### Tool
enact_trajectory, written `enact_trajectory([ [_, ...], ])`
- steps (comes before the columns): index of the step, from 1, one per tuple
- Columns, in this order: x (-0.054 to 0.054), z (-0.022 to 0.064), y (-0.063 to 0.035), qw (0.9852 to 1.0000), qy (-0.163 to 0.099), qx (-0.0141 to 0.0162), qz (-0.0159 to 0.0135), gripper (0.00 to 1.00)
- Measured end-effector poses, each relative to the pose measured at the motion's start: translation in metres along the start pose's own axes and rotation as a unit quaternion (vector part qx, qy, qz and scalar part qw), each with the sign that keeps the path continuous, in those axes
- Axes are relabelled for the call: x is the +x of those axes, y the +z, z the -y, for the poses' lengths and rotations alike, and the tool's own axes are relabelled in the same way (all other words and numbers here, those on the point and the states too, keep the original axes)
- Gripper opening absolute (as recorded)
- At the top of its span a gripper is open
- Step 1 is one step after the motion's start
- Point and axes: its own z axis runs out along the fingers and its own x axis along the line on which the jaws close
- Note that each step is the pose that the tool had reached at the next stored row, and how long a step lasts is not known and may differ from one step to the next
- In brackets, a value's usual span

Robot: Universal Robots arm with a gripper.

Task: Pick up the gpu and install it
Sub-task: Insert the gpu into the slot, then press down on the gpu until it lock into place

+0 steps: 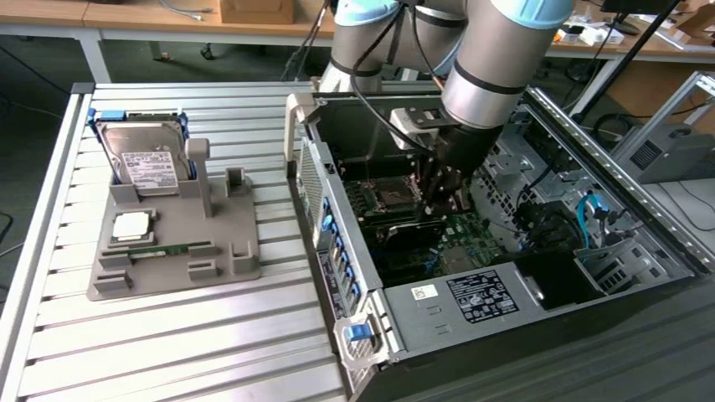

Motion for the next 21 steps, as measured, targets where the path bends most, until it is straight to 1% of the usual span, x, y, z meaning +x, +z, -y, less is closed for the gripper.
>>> enact_trajectory([
  [1, 0.0, 0.0044, 0.0, 1.0, 0.0, -0.0014, 0.0, 0.11],
  [2, 0.0, 0.009, 0.0, 1.0, 0.0, -0.0027, 0.0007, 0.11],
  [3, 0.0, 0.0115, 0.0, 1.0, -0.001, -0.0031, 0.0012, 0.11],
  [6, 0.0, 0.018, -0.0001, 1.0, -0.002, -0.0039, 0.0014, 0.11],
  [14, 0.0, 0.0189, -0.0001, 1.0, -0.002, -0.004, 0.0014, 0.11],
  [15, 0.0, 0.0168, -0.0001, 1.0, -0.002, -0.004, 0.0014, 0.11],
  [16, 0.0, 0.0112, -0.0001, 1.0, -0.002, -0.0036, 0.0014, 0.11],
  [17, 0.0, 0.0024, 0.0, 1.0, -0.002, -0.0031, 0.0014, 0.11],
  [19, 0.0, -0.0117, 0.0001, 1.0, -0.002, -0.0025, 0.0014, 0.11],
  [21, 0.0, -0.0201, 0.0002, 1.0, -0.002, -0.0022, 0.0014, 0.11],
])
